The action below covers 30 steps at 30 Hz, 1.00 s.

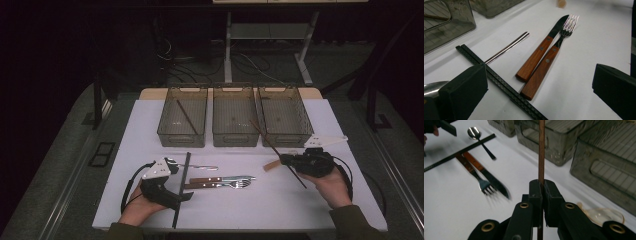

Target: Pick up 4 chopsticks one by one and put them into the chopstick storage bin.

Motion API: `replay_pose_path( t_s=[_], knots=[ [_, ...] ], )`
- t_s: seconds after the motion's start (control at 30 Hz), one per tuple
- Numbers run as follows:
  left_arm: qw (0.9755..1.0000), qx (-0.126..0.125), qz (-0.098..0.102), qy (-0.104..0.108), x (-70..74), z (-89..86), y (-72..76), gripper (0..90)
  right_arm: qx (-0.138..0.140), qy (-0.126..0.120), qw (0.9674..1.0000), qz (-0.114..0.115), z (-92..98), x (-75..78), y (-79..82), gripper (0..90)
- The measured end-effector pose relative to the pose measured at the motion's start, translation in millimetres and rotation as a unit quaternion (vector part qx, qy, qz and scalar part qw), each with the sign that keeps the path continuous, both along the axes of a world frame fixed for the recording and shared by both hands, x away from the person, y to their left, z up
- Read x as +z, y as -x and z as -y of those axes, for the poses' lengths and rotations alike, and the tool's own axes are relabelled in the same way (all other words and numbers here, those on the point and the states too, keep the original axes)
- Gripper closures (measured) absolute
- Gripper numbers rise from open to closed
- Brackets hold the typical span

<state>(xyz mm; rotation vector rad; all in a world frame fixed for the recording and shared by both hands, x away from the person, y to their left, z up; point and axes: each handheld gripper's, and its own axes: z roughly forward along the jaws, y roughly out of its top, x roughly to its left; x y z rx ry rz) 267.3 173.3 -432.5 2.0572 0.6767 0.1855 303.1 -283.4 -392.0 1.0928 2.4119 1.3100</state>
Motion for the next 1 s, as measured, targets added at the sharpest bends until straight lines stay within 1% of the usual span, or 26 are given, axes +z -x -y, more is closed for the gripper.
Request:
replay_pose_path(
  t_s=[0.13, 0.37, 0.57, 0.63, 0.73, 0.8, 0.83, 1.0],
  knots=[
    [1.0000, 0.002, -0.001, 0.004, -0.1, -0.1, 0.2, 0.0, 0.002, -0.007, 1.0000, 0.005, -8.3, 2.3, -6.5, 85.4],
    [1.0000, 0.002, -0.001, 0.004, 0.1, 0.1, 0.3, 0.0, 0.005, -0.021, 0.9997, 0.013, -24.5, 3.7, -19.0, 85.4],
    [1.0000, 0.004, 0.000, 0.008, -0.5, -0.8, -0.1, 0.0, -0.001, -0.035, 0.9992, 0.021, -39.3, 6.4, -32.3, 85.4],
    [0.9999, 0.005, 0.001, 0.011, -0.7, -0.6, -0.2, 0.0, -0.008, -0.047, 0.9986, 0.023, -44.2, 8.0, -36.7, 85.4],
    [0.9999, 0.005, 0.003, 0.011, -1.5, -0.8, -1.3, 0.0, -0.008, -0.059, 0.9979, 0.025, -52.0, 9.7, -43.7, 85.4],
    [0.9999, 0.003, 0.003, 0.010, -2.2, -0.9, -2.5, 0.0, -0.010, -0.059, 0.9979, 0.026, -59.0, 10.2, -48.3, 85.4],
    [0.9999, 0.003, 0.003, 0.011, -2.2, -0.8, -2.5, 0.0, -0.009, -0.061, 0.9979, 0.023, -62.9, 10.8, -50.5, 85.4],
    [0.9999, 0.000, 0.003, 0.012, -1.5, 0.3, -1.6, 0.0, -0.001, -0.050, 0.9984, 0.027, -82.5, 17.1, -60.6, 85.4]
  ],
)
